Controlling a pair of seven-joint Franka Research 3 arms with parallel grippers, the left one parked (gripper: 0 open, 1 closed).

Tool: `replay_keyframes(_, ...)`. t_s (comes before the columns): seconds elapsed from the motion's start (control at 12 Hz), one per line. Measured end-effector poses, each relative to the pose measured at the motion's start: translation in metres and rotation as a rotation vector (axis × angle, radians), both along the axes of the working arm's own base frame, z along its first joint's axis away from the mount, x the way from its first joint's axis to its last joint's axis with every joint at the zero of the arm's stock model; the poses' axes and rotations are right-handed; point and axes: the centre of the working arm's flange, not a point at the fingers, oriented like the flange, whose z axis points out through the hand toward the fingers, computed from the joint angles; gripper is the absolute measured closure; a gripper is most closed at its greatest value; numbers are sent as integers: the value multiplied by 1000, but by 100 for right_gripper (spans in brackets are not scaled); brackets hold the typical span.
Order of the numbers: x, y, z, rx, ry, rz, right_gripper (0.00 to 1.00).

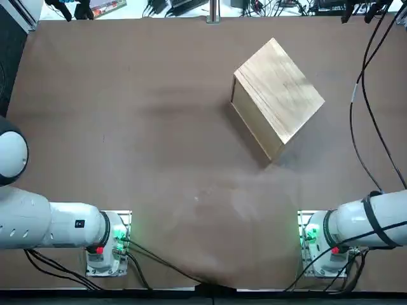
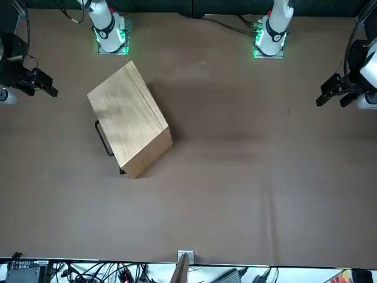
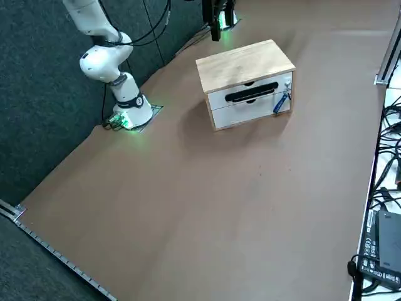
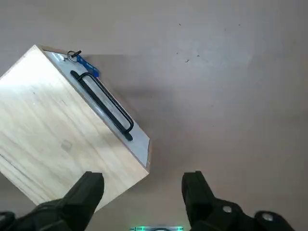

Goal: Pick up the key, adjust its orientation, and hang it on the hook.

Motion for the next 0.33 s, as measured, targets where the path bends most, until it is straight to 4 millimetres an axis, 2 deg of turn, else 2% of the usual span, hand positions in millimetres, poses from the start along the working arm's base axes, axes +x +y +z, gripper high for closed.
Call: replay_keyframes(0.33, 0, 0, 0, -7, -3, 1, 0)
